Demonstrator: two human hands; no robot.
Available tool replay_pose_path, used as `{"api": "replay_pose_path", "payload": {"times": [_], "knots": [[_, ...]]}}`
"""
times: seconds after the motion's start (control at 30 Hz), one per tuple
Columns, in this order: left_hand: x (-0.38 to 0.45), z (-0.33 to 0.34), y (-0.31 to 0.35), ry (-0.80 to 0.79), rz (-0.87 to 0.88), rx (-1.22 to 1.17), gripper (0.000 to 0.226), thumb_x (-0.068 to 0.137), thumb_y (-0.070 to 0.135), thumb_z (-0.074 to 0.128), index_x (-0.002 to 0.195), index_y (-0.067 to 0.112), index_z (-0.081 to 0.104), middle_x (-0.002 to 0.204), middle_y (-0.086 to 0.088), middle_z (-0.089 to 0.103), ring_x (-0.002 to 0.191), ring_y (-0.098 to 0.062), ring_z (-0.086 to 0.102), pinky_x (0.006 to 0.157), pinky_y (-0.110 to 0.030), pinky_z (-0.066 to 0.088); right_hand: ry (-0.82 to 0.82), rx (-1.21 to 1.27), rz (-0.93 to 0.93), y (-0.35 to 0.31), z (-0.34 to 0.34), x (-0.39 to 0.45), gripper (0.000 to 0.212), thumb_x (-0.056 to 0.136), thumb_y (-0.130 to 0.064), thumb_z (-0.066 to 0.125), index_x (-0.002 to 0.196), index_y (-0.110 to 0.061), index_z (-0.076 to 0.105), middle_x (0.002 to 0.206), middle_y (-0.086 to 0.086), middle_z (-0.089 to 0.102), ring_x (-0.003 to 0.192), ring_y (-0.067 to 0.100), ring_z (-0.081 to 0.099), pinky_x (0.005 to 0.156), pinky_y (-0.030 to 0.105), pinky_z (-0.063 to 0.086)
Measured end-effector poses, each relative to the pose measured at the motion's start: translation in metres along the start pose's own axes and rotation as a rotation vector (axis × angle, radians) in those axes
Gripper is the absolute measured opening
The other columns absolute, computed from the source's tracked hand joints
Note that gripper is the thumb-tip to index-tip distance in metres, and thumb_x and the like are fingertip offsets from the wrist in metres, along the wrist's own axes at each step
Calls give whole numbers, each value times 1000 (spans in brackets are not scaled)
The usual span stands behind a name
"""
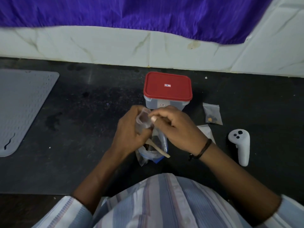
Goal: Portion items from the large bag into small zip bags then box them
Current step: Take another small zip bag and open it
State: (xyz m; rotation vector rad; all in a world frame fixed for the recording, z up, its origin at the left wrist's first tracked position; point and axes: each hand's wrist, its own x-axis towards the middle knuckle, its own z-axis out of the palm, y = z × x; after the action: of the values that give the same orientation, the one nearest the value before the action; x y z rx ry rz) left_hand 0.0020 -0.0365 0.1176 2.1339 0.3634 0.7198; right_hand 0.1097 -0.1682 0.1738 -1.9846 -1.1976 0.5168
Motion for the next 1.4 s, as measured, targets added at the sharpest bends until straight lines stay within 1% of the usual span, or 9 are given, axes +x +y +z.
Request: {"api": "replay_pose_path", "payload": {"times": [0.1, 0.23, 0.37, 0.5, 0.8, 0.9, 1.0, 1.1, 1.4], "knots": [[-5, -10, -4, 138, -166, -107, 23, 78, 18, 72, 98, 19, 59, 86, 11, 65, 78, -1, 63, 67, -10, 45, 49, -93, 71, 25, 6, -20, 23, 92, -44, 52, 104, -26, 57, 96, -6, 56, 84, 5, 56, 76, 31, 52], [-21, -13, -14, 174, -329, -168, 21, 79, 24, 76, 93, 21, 62, 82, 8, 67, 73, -3, 63, 64, -14, 48, -188, -339, 271, 52, 25, -53, 36, 88, -58, 51, 103, -26, 43, 92, -6, 52, 76, 9, 53, 66, 33, 52], [-35, -7, -17, 135, -439, -161, 30, 77, 20, 83, 96, 17, 60, 82, 7, 67, 71, -2, 63, 61, -14, 49, -252, -356, 251, 59, 35, -59, 38, 87, -49, 60, 107, -24, 39, 84, -5, 58, 71, 15, 58, 63, 39, 53], [-40, -1, -11, 87, -459, -175, 39, 74, 18, 85, 99, 19, 56, 85, 6, 66, 72, 0, 64, 60, -13, 49, -334, -396, 184, 58, 39, -52, 30, 91, -34, 59, 115, -25, 44, 95, 1, 60, 79, 19, 58, 62, 28, 42], [-37, -1, -7, 103, -523, -94, 28, 83, 20, 76, 103, 21, 55, 89, 10, 64, 77, 7, 61, 60, -7, 45, -144, -517, 8, 54, 39, -44, 25, 97, -17, 45, 121, -19, 52, 102, 5, 58, 81, 20, 59, 68, 34, 53], [-37, -2, -4, 106, -524, -99, 25, 86, 19, 72, 106, 21, 56, 91, 10, 64, 80, 7, 61, 62, -7, 45, -146, -521, -49, 53, 41, -40, 36, 93, -12, 52, 128, -18, 52, 105, 5, 56, 82, 19, 58, 63, 26, 43], [-39, -3, -3, 129, -529, -85, 19, 89, 24, 68, 105, 23, 58, 91, 10, 66, 81, 1, 62, 67, -20, 48, -126, -520, -86, 50, 43, -36, 22, 86, -9, 64, 108, -13, 64, 91, 6, 59, 68, 16, 56, 57, 22, 35], [-41, 2, 1, 157, -536, -70, 16, 90, 23, 66, 104, 22, 59, 89, 10, 65, 78, 4, 61, 65, -14, 45, -114, -475, -82, 49, 47, -32, 10, 91, -13, 59, 99, -11, 64, 88, 6, 60, 68, 18, 58, 57, 28, 49], [-42, 6, 5, 140, -550, -134, 47, 76, 14, 81, 109, 22, 49, 91, 5, 62, 76, 2, 62, 59, -12, 50, -68, -460, -3, 40, 43, -23, 15, 98, -18, 46, 102, -11, 59, 86, 1, 52, 74, 15, 52, 61, 25, 37]]}}
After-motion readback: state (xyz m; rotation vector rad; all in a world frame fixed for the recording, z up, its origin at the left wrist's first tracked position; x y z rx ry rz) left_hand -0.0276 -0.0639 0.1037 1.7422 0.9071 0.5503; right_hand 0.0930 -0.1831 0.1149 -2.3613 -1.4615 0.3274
